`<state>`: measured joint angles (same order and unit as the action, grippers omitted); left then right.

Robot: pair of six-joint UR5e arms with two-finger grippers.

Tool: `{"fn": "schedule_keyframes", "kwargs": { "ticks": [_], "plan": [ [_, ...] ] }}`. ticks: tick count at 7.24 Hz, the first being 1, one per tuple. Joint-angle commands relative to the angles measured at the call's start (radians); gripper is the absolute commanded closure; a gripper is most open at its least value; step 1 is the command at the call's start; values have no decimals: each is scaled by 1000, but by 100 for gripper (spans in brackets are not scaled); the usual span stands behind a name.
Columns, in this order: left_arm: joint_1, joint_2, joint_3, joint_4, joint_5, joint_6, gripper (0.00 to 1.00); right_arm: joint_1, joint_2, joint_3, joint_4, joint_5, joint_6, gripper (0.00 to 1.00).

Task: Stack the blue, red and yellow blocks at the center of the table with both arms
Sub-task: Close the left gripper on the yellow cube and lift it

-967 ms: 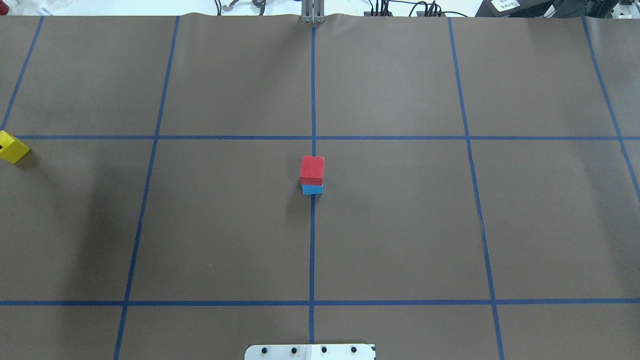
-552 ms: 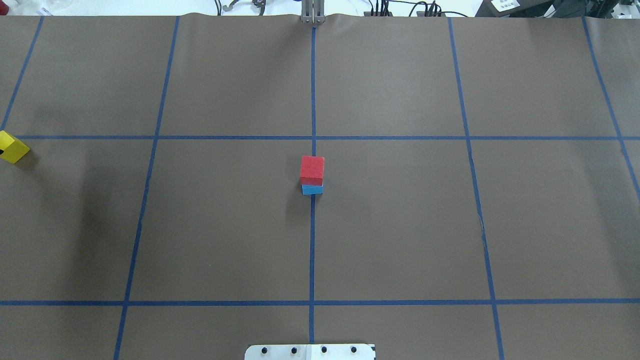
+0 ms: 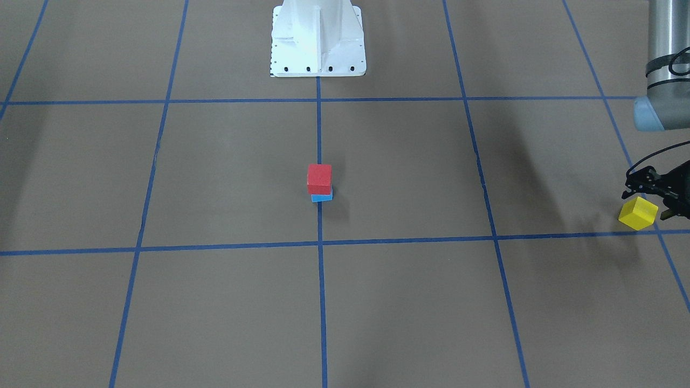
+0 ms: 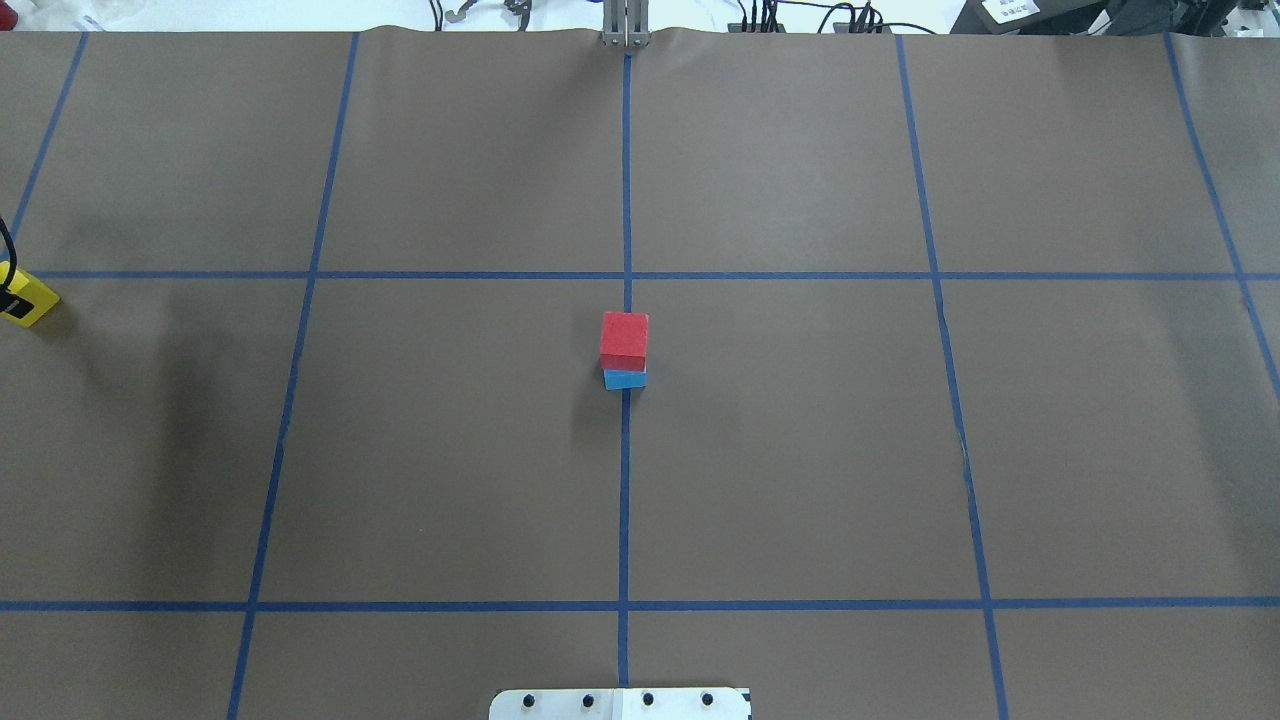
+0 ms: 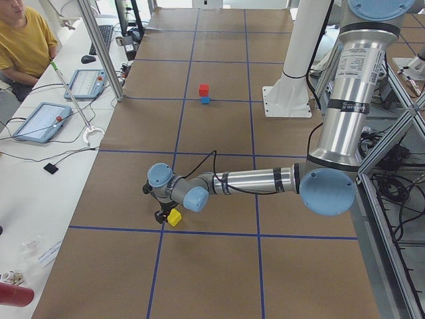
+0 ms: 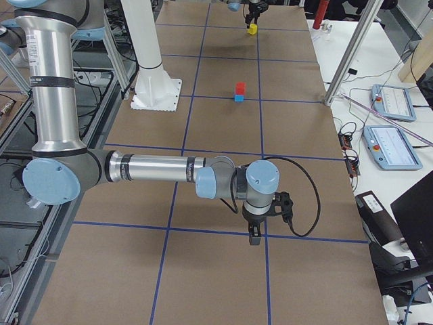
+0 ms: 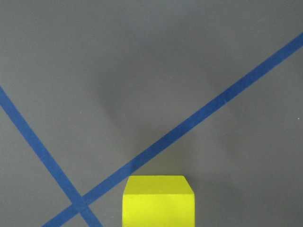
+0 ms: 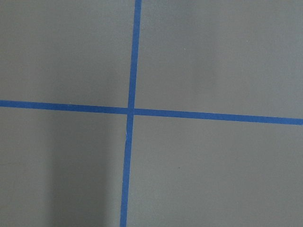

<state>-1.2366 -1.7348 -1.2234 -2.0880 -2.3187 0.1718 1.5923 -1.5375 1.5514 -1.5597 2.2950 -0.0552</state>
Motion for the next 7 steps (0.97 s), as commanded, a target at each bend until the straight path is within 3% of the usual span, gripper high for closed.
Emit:
{"fn": "schedule_keyframes", "kwargs": {
  "ticks": [1, 2, 3, 4, 6, 7],
  "plan": [
    [23, -20, 42, -3, 4, -5, 1, 0, 0, -1, 0, 0, 0, 0],
    [23, -26, 48, -3, 4, -5, 2, 0, 0, -1, 0, 0, 0, 0],
    [23, -28, 50, 0, 4, -5, 13, -2, 0, -1, 0, 0, 0, 0],
    [23, -28, 50, 2, 4, -5, 37, -2, 0, -1, 1, 0, 0, 0],
    [23, -37, 35, 9, -5, -8, 100, -2, 0, -1, 1, 1, 0, 0],
    [23, -60, 13, 31, -5, -11, 100, 0, 0, 1, 0, 3, 0, 0]
  ]
}}
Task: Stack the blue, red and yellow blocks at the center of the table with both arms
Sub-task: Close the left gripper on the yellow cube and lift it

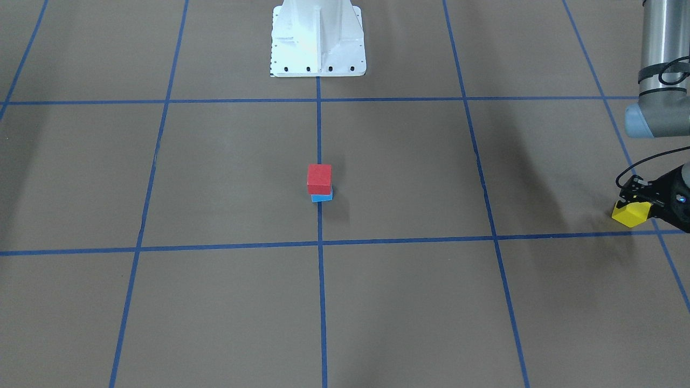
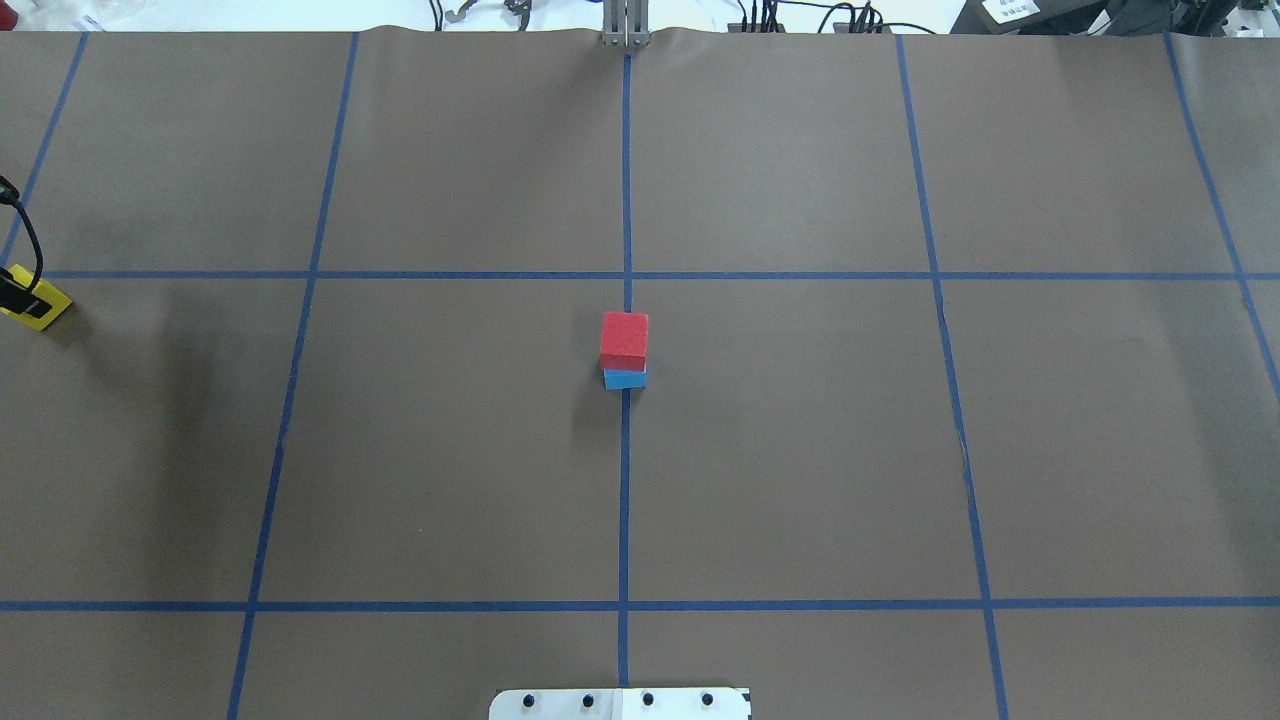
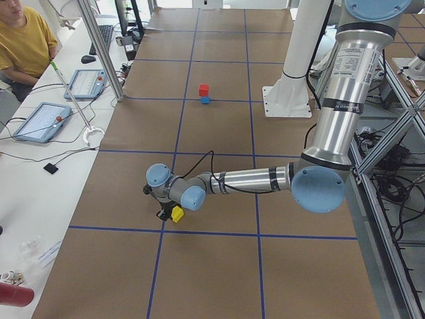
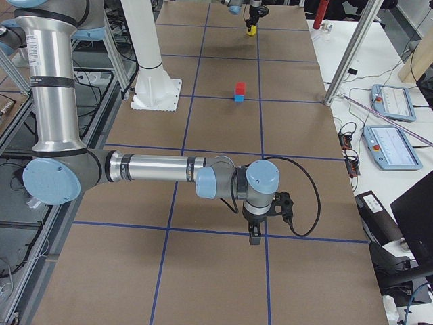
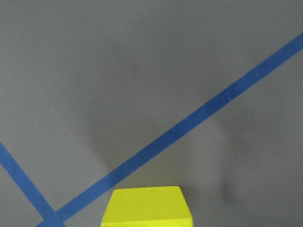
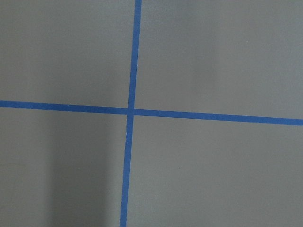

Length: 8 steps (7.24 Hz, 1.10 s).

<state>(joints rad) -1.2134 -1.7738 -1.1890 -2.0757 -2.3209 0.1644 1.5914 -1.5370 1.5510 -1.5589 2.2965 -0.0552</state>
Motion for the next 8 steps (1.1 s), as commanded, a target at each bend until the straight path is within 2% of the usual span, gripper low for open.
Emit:
{"fn": "schedule_keyframes", "kwargs": {
  "ticks": [1, 2, 3, 4, 6, 7, 8],
  "plan": [
    [0, -73, -52, 111, -6, -32, 100, 1, -2, 3, -1, 3, 0, 0],
    [0, -106, -114, 190, -6, -137, 100, 1, -3, 3, 0, 3, 0, 0],
    [9, -125, -200, 209, -5, -346, 100, 1, -5, 3, 0, 3, -2, 0],
    [82, -134, -286, 209, 1, -570, 100, 1, -6, 3, 0, 3, -3, 0],
    [226, -246, -343, 212, 47, -934, 100, 1, -11, 9, 2, 3, -11, 0],
    [306, -300, -354, 242, 79, -1058, 100, 1, -11, 9, 2, 1, -12, 0],
    [365, -402, -362, 346, 136, -1119, 100, 1, -9, 9, 2, 1, -12, 0]
  ]
}}
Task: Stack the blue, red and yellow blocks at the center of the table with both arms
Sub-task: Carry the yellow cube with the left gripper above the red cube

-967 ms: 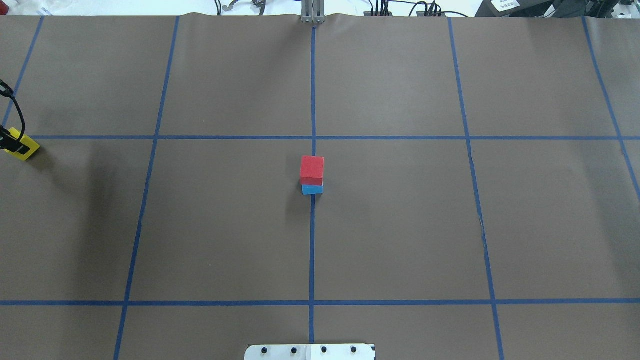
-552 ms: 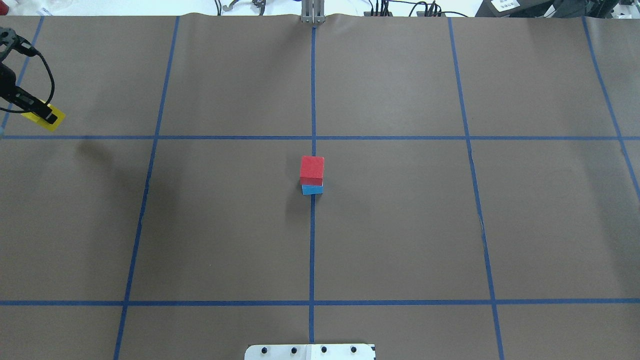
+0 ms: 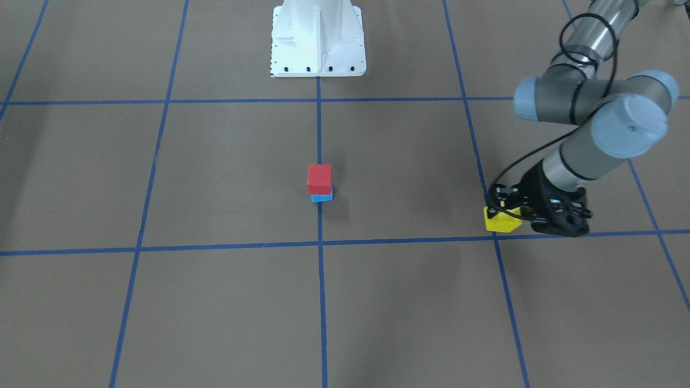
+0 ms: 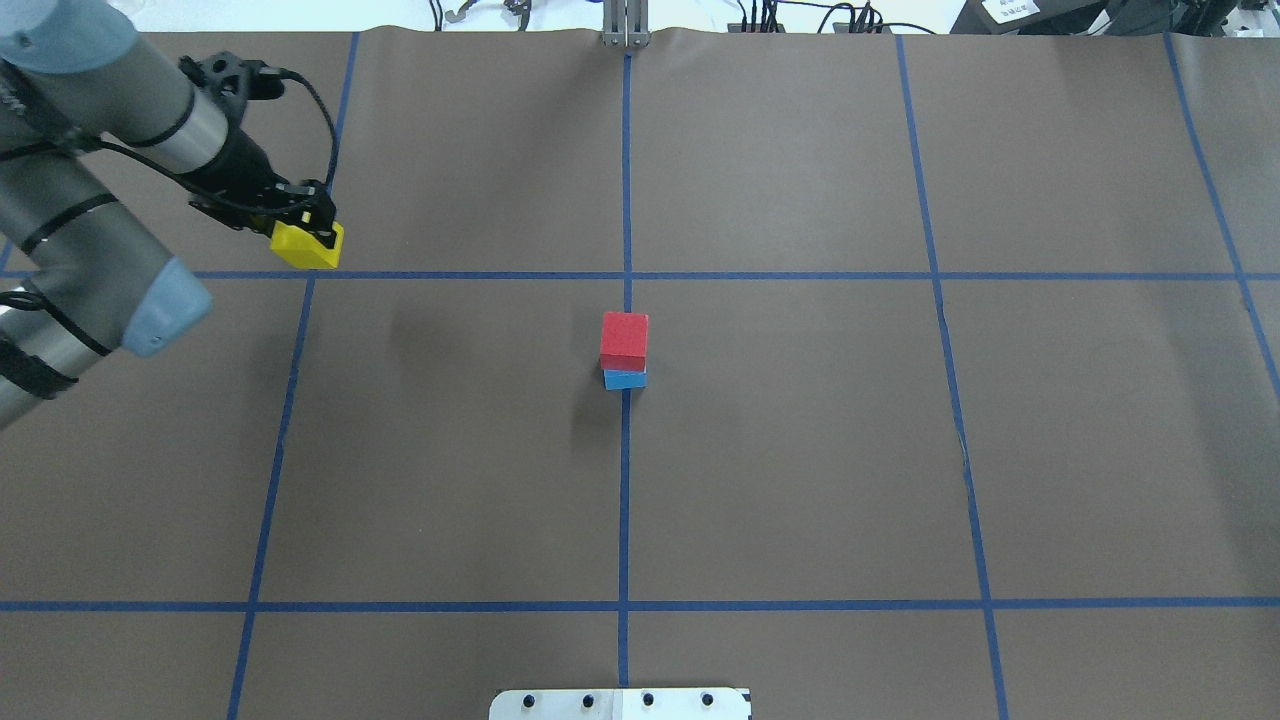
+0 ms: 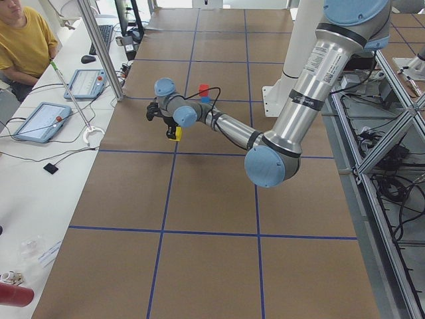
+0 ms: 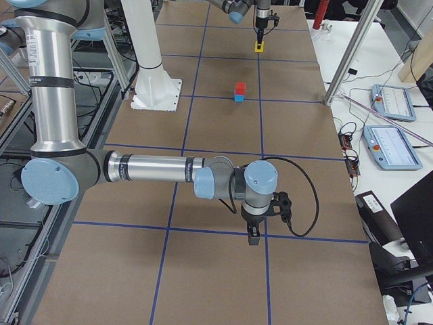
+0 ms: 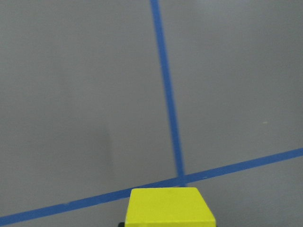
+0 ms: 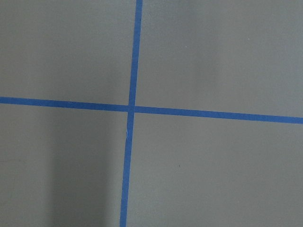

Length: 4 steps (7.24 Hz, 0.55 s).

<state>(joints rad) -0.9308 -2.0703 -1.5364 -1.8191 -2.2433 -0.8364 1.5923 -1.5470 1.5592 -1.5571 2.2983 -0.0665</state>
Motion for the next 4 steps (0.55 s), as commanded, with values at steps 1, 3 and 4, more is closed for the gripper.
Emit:
{"fn": "schedule_keyframes", "kwargs": {
  "ticks": [1, 3, 4],
  "plan": [
    [137, -184, -40, 195, 100, -131, 100, 0, 1, 2, 0, 0, -1, 0],
    [249, -313, -47, 234, 184, -234, 100, 0, 1, 4, 0, 0, -1, 0],
    [309, -373, -28, 234, 230, -287, 100, 0, 1, 4, 0, 0, 1, 0]
  ]
}}
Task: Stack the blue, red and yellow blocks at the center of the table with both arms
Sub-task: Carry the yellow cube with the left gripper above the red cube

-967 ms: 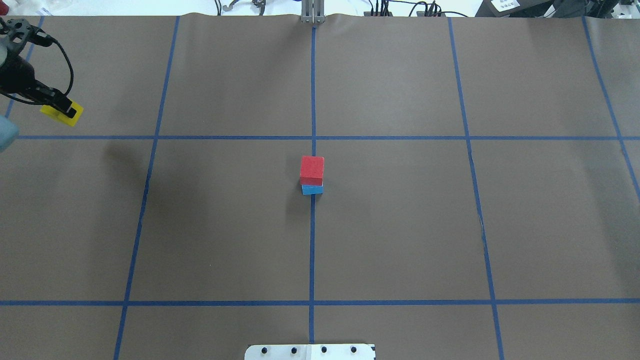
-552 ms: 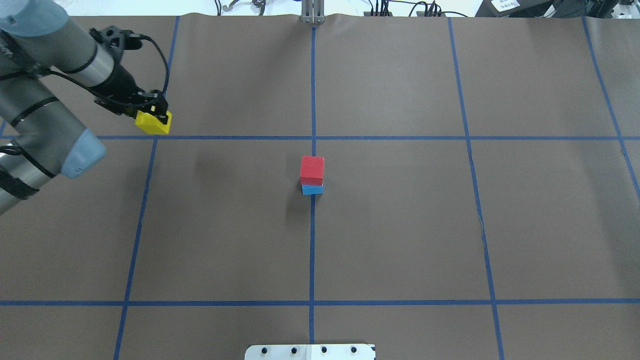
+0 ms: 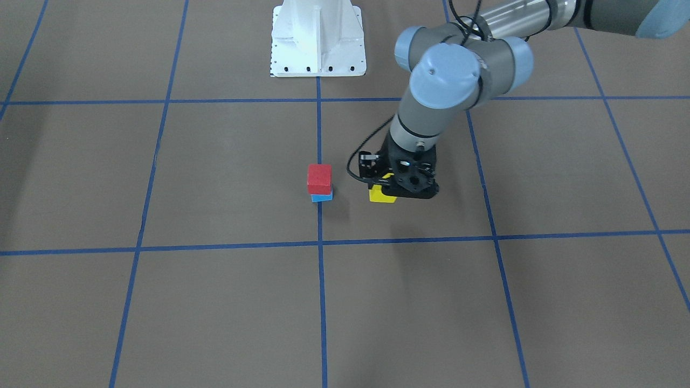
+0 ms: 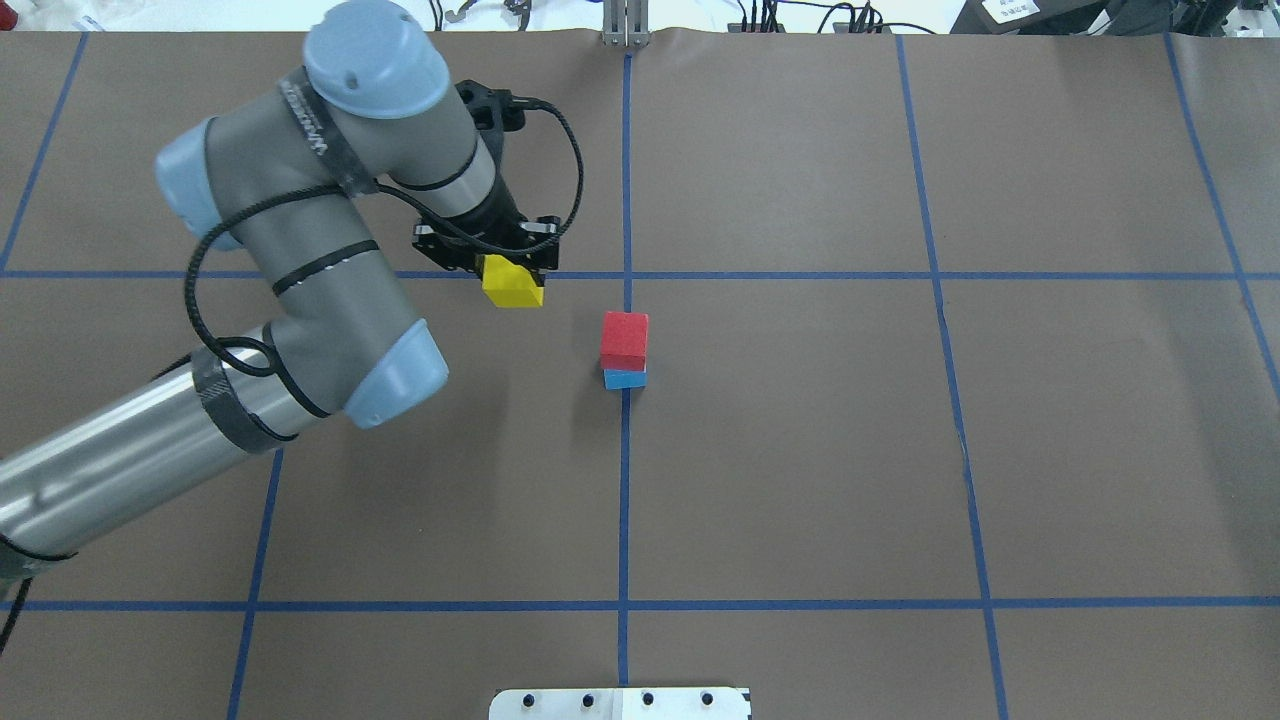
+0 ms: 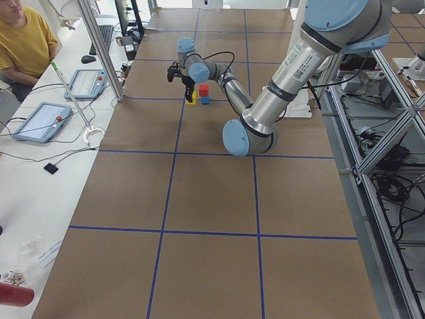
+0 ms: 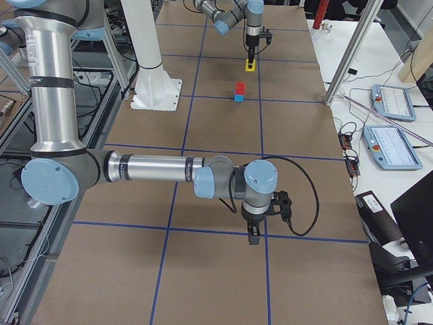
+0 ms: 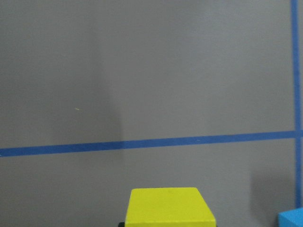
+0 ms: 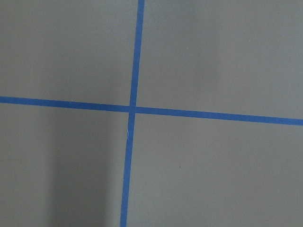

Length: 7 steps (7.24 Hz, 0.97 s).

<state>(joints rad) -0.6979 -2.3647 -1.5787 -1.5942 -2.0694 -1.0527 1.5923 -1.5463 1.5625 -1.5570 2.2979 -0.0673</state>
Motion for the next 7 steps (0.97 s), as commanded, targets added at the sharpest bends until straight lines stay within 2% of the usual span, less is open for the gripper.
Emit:
{"fn": "schedule_keyframes", "kwargs": {
  "ticks": [1, 2, 3, 4, 5, 7],
  "plan": [
    [113, -135, 64, 10, 96, -87, 100, 0, 0, -1, 0, 0, 0, 0],
    [126, -155, 107, 10, 116, -86, 93, 0, 0, -1, 0, 2, -2, 0],
    [127, -154, 111, 8, 117, -84, 79, 0, 0, -1, 0, 0, 0, 0],
    [127, -151, 114, 10, 115, -78, 75, 0, -1, 1, 0, 2, 0, 0],
    [127, -150, 112, 16, 114, -75, 74, 0, -2, 1, 0, 2, 0, 0],
    [127, -157, 77, 118, 114, -75, 71, 0, -2, 1, 0, 2, 1, 0]
  ]
}}
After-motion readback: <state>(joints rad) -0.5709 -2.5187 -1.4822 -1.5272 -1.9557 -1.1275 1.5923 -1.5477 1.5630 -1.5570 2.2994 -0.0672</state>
